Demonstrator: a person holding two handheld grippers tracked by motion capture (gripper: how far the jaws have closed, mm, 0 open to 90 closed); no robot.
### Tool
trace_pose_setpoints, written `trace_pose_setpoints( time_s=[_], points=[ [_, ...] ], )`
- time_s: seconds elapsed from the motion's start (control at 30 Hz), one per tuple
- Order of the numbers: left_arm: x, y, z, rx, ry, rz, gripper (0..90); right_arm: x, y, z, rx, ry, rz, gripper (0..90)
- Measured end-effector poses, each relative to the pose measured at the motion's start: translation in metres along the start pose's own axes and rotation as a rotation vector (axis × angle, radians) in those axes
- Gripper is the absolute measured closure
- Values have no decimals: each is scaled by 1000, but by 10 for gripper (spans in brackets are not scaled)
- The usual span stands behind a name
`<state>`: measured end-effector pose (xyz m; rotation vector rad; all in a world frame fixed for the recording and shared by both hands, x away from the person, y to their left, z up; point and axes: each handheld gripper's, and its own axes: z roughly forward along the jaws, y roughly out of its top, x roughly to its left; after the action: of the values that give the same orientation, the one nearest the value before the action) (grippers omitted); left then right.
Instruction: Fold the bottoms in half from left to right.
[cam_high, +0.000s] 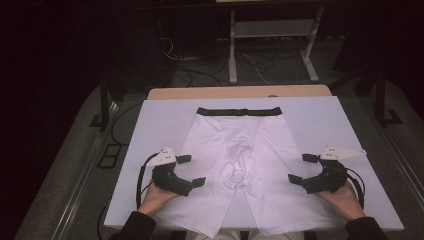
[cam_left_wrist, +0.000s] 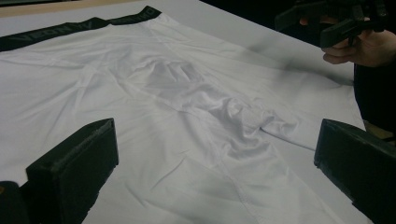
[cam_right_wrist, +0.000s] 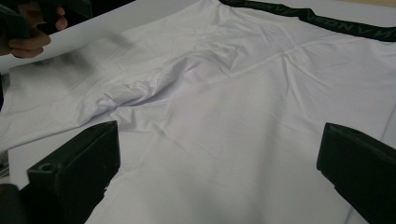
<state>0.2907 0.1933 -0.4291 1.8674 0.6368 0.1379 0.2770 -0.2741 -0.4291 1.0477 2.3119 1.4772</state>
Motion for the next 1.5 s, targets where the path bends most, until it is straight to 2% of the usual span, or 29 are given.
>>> trace_pose_setpoints(
  time_s=[0.17, 0.83, 1.03, 1.5],
  points=[
    [1, 0, -2, -9, 19, -4, 0, 0, 0, -1, -4, -10, 1, 0],
    [-2, -1, -4, -1, 30, 0, 0, 5, 10, -9, -5, -52, -21, 0],
    [-3, -1, -4, 1, 29, -3, 0, 8, 17, -10, -12, -48, -25, 0],
    [-3, -2, -7, -8, 38, -12, 0, 14, 37, -1, -15, -26, -53, 0]
  ],
)
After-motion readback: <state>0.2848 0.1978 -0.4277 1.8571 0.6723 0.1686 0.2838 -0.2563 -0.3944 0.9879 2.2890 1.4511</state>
